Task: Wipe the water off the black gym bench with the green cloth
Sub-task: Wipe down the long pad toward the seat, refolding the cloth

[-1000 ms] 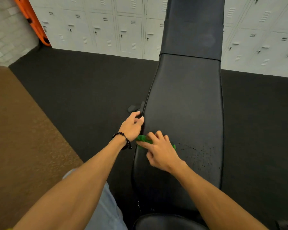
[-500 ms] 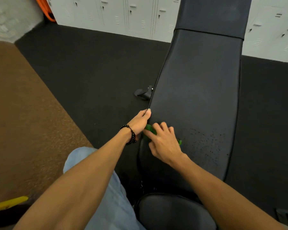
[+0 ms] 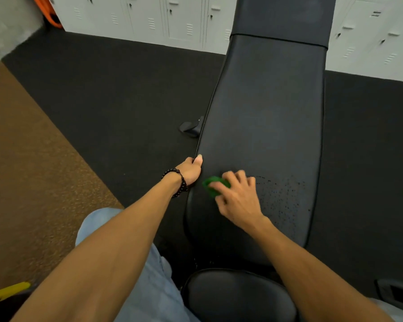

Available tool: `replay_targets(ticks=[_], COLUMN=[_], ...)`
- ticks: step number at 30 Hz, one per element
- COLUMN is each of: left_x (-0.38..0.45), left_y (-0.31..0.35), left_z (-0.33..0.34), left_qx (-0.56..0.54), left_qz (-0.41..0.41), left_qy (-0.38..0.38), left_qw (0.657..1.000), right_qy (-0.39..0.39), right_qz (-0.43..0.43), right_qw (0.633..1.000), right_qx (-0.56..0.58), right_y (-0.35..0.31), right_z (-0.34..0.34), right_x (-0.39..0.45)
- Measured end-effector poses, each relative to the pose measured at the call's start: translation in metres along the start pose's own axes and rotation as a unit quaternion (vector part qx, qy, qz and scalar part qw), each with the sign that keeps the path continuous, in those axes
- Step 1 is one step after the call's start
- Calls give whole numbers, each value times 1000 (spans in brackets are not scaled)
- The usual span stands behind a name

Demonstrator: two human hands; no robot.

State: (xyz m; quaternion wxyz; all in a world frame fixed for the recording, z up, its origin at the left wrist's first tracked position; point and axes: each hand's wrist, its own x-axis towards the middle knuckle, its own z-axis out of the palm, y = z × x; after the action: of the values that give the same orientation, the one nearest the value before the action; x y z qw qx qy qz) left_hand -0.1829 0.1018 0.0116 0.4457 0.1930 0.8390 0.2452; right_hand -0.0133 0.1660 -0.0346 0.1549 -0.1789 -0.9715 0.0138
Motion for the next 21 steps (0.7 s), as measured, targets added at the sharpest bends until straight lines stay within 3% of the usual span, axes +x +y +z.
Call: replay_targets(ticks=[2,6,7,10,12,16,17,21], left_x=[-3,-4,-2,6,14,18,13,6], left_y=[2,3,1,-4,-9,-15,-15,-9], left_z=[3,0,-3,-9,-9,-9,-9,-5], left_qx=[-26,-84,-109,-171,-181,-153,-140,-110], left_qz=[-19,-62,-73,-65,-16,50,58,78], left_qy=[0,-20,-23,21,79,153,165,218], left_qw=[999,994,991,983,980,975,975,967], right_qy=[33,-36,-34,18,18,-74,-72,12], right_qz=[96,-108,-107,83,113,-149,-165,57], right_qw=[995,993,994,996,993,986,984,998], right_qx=[4,-15,-13,10,8,2,-7,8], right_y=[-1,0,6,1,-21,-30,-24,-26], right_z=[0,2,-2,-6,-6,-2,-4,-4], right_x=[2,-16,-14,12,27,16,16,33])
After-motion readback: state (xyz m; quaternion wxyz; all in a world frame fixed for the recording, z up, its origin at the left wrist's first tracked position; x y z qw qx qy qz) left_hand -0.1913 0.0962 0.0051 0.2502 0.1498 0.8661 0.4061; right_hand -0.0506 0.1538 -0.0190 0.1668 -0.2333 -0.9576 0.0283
